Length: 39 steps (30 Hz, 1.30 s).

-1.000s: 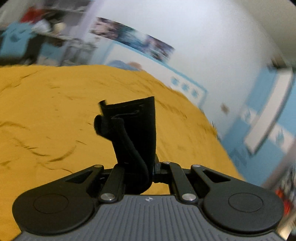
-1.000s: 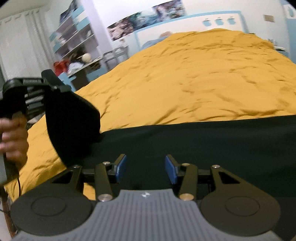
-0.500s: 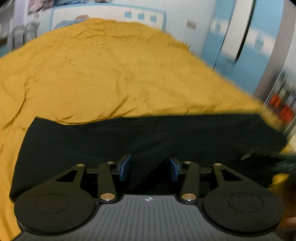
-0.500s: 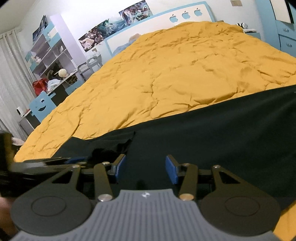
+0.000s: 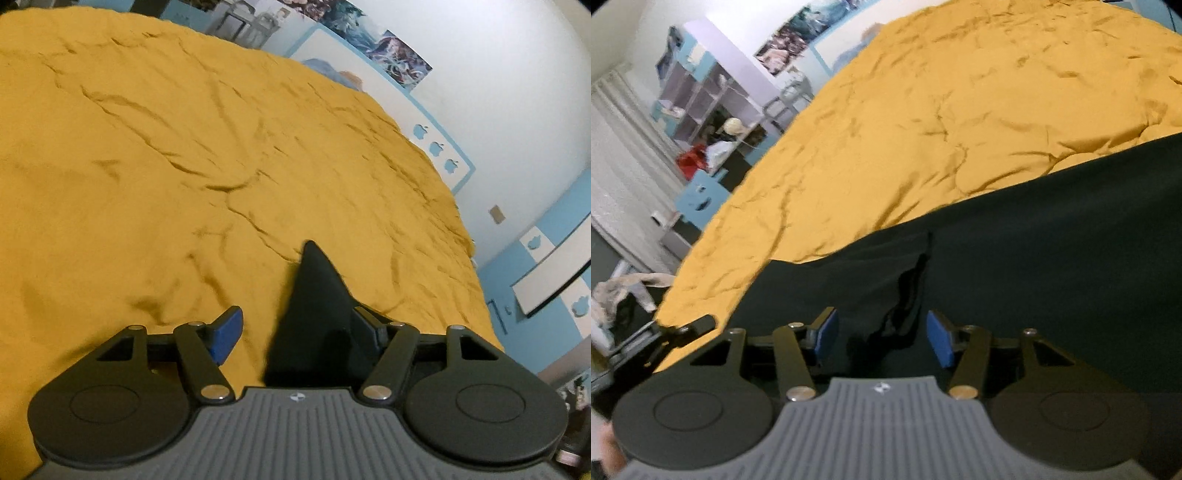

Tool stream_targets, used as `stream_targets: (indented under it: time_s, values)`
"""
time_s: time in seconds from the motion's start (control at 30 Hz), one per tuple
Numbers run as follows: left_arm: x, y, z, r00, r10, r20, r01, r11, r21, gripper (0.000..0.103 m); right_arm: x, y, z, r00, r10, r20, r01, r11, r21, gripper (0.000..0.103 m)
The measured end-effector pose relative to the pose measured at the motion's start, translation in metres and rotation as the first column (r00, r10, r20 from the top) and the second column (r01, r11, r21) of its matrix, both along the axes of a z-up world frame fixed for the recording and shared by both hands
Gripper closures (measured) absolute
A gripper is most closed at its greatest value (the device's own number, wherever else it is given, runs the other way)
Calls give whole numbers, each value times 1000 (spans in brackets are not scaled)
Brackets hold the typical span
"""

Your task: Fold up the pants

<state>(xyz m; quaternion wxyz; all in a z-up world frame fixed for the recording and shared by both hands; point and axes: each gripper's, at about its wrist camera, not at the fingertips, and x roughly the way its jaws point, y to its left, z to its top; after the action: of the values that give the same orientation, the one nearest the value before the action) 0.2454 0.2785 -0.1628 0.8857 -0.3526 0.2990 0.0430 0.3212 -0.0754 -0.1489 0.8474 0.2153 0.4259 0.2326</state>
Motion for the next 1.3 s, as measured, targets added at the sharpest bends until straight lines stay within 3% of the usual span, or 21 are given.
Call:
stream_targets:
  time_s: [0.13,0.2,0.27,0.33,0.57,0.67,0.73,0.8,0.87,1.03,1.1,1.17,1.23,1.3]
  values:
    - [22,-6,-4,999,-32,-38,33,999,30,26,9,11,-3,999,6,-37,-7,1000,-11,58]
    - [17,-14,-8,996,-41,-76,45,997,57,26,9,18,-3,999,24,-38,-25,999,-38,69]
    - [19,-21,-13,992,-60,-111,71,992,102,27,8,21,-5,999,19,-47,-22,998,-55,100]
    - [20,-26,-14,987,-81,-136,100,985,142,28,8,14,-8,998,-3,-58,2,1000,-24,103]
    - [5,-39,-11,983,-121,-139,143,977,158,22,-4,-5,15,995,-37,90,39,999,-30,103]
    - [9,-42,-14,980,-118,-159,146,972,182,22,7,0,-7,1000,15,12,-13,994,-107,102]
    - [8,-45,-12,978,-121,-168,153,969,196,22,5,-4,-11,1000,13,16,-12,995,-94,103]
    - [8,-46,-13,977,-126,-170,160,966,203,22,3,-9,-8,999,-11,39,14,996,-83,96]
    - [8,-48,-14,977,-125,-173,161,965,207,21,-2,-11,-1,994,-43,102,51,996,-78,77]
    - [7,-54,-15,974,-133,-186,177,954,244,17,-15,2,12,970,6,243,20,994,-106,77]
    - [7,-54,-16,974,-132,-185,176,954,241,17,-21,15,15,955,94,280,-57,988,-140,78]
    - [6,-54,-16,975,-132,-180,174,956,236,17,-28,33,13,935,183,304,-105,961,-256,81]
    - [5,-53,-17,975,-134,-177,173,958,230,17,-25,49,-2,954,219,207,-120,907,-405,81]
    - [5,-52,-17,975,-135,-177,174,958,227,17,-24,46,-3,960,197,200,-109,918,-381,81]
